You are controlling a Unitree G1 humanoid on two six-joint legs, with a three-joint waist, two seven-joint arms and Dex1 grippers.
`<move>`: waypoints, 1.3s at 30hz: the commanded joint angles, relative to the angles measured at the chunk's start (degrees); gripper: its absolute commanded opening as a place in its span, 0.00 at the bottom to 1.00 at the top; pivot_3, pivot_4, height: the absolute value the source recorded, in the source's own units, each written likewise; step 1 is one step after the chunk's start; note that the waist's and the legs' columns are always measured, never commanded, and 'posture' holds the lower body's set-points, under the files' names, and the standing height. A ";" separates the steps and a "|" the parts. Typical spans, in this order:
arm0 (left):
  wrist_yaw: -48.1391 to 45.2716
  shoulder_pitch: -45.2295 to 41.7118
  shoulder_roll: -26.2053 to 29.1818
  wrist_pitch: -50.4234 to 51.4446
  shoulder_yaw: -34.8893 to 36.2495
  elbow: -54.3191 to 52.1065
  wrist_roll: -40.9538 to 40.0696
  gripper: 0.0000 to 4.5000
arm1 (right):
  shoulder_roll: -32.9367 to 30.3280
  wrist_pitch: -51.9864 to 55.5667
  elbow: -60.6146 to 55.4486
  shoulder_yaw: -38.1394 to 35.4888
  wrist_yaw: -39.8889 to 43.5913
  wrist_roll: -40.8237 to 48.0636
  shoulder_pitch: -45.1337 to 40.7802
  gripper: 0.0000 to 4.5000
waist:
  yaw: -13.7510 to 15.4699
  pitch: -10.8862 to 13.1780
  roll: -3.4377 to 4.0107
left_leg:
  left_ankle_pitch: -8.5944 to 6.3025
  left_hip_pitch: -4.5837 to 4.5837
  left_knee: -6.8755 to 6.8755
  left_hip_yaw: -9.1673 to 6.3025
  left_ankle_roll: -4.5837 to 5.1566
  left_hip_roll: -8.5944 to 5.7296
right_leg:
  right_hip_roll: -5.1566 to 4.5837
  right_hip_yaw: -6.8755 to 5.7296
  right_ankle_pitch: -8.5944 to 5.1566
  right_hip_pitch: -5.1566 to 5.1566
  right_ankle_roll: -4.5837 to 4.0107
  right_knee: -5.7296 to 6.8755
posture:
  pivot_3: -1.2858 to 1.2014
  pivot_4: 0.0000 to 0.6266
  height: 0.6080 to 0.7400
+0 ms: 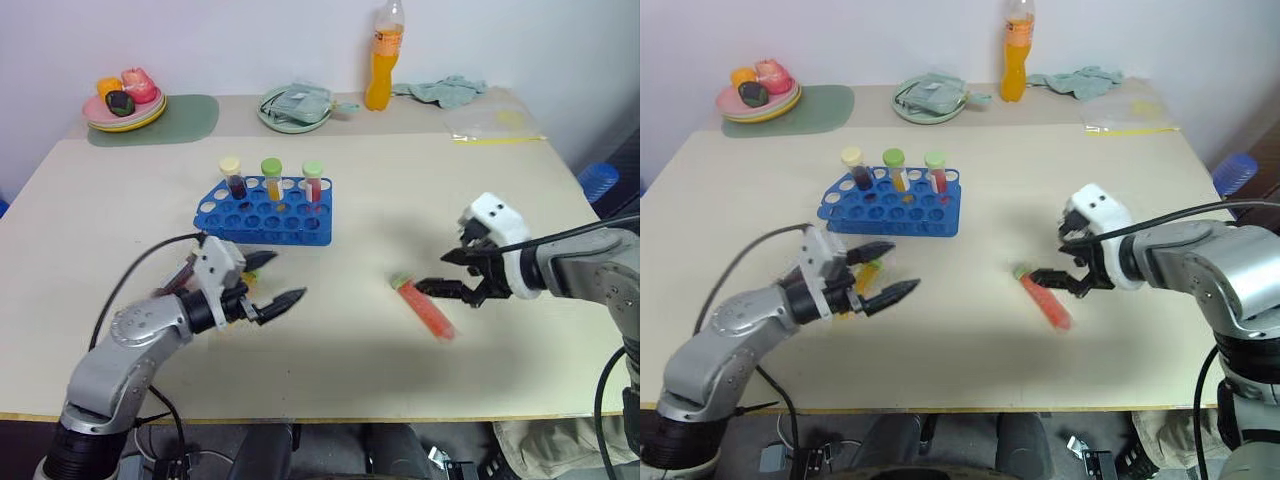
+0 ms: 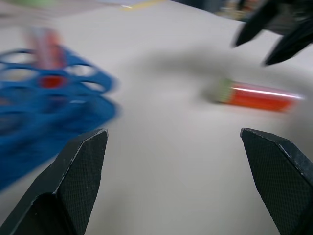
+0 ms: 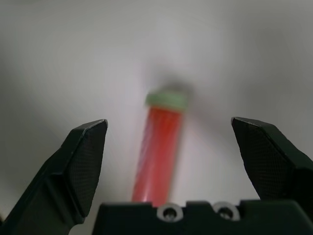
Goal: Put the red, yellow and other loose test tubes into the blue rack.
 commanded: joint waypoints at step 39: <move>7.97 1.92 -3.83 -6.83 10.91 8.08 0.44 1.00 | 33.31 -76.16 17.77 14.28 -27.17 -10.24 -2.21 0.26 | -0.95 -0.07 -0.05 | 0.09 0.15 0.06 0.29 -0.09 -0.04 | 0.13 0.09 0.08 -0.20 0.01 0.56 | 0.52 0.24 1.00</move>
